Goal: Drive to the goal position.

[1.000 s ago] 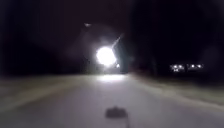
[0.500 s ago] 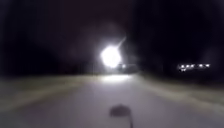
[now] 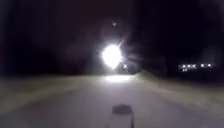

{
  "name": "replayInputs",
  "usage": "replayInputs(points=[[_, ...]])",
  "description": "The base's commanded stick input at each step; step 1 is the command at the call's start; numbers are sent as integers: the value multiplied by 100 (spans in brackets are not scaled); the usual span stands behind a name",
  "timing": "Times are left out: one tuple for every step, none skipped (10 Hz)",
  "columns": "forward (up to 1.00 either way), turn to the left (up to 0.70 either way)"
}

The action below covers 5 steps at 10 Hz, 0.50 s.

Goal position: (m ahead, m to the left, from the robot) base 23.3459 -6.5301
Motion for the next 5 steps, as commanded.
replayInputs(points=[[100,13],[100,1],[100,0],[100,0],[100,0]])
